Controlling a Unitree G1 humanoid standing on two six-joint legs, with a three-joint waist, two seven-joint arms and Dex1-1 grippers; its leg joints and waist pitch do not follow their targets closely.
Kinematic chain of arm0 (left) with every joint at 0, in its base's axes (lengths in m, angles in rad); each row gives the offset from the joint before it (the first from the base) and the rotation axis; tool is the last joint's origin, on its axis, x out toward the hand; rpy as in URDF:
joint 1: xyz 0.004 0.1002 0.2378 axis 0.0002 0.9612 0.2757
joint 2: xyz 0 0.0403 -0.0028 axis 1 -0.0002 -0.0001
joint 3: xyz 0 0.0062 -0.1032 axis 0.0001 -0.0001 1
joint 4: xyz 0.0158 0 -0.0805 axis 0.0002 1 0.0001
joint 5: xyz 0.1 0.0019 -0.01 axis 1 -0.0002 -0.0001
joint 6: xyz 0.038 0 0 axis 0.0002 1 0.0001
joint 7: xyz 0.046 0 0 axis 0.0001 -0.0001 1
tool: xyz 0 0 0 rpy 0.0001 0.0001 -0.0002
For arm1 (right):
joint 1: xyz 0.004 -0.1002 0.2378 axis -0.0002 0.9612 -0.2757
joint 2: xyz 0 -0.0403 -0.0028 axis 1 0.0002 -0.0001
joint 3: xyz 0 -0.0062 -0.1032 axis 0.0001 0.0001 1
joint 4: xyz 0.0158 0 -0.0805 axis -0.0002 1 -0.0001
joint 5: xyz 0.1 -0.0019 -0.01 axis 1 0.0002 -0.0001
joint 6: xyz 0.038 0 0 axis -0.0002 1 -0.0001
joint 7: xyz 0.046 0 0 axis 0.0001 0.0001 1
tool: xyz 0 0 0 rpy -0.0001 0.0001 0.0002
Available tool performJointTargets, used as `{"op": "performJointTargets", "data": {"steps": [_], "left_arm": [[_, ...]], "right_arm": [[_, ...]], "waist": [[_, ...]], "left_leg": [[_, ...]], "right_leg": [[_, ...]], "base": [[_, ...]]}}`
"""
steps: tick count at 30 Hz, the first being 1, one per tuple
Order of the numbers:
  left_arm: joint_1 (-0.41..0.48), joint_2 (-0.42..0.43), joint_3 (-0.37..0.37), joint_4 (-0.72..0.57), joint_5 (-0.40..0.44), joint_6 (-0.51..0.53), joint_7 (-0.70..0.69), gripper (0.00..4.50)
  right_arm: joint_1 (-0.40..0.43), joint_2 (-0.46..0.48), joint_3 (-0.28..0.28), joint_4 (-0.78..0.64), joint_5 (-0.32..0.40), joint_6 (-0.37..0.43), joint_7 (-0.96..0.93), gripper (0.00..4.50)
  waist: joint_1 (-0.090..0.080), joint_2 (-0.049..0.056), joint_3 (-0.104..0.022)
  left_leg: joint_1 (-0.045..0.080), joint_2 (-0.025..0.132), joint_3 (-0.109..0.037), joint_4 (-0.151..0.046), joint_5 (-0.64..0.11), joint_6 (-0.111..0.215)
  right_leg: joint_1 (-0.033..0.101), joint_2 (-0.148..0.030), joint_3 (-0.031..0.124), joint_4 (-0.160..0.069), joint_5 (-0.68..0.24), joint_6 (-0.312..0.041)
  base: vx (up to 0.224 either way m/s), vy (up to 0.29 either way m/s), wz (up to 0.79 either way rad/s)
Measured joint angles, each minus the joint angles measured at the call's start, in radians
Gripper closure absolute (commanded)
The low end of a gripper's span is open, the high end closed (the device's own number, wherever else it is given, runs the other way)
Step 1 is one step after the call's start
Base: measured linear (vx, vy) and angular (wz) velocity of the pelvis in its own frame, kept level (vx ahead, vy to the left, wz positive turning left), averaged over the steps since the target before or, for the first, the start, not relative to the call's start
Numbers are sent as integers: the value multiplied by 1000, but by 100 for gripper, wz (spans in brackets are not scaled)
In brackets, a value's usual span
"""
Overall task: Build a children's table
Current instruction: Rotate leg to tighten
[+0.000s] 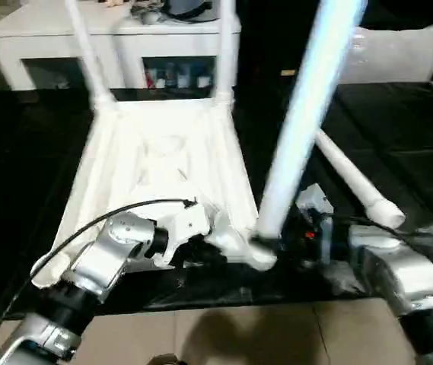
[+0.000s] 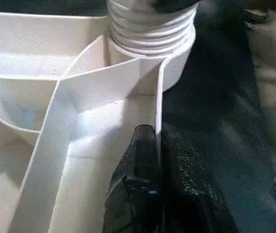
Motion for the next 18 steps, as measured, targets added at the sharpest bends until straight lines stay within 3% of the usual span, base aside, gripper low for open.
{"op": "performJointTargets", "data": {"steps": [3,7,8,11,18], "left_arm": [[-16,-113,22,2,47,99,183,450],[-28,-185,38,3,59,179,295,450],[-30,-188,39,3,59,184,301,450],[-39,-198,30,3,77,186,329,450],[-41,-209,14,-14,76,195,331,450]], "right_arm": [[-52,94,-40,76,-43,-15,-222,193],[-85,156,-64,113,-63,-25,-387,193],[-87,160,-65,117,-62,-28,-401,158],[-93,199,-93,145,-62,-66,-445,121],[-82,176,-97,180,-60,-87,-408,71]], "waist": [[-29,0,0],[-43,1,-1],[-43,1,-1],[-44,1,-1],[-22,2,-1]], "left_leg": [[2,0,0,1,0,-1],[2,0,0,2,0,0],[1,0,0,1,0,0],[0,0,0,1,0,0],[-4,-1,0,-2,-2,2]], "right_leg": [[0,0,0,-2,0,0],[0,0,0,-3,0,0],[0,0,0,-3,0,0],[-2,0,0,-3,0,1],[-4,0,1,-3,1,-1]], "base": [[0,0,0],[0,0,0],[0,0,0],[0,0,0],[0,0,0]]}}
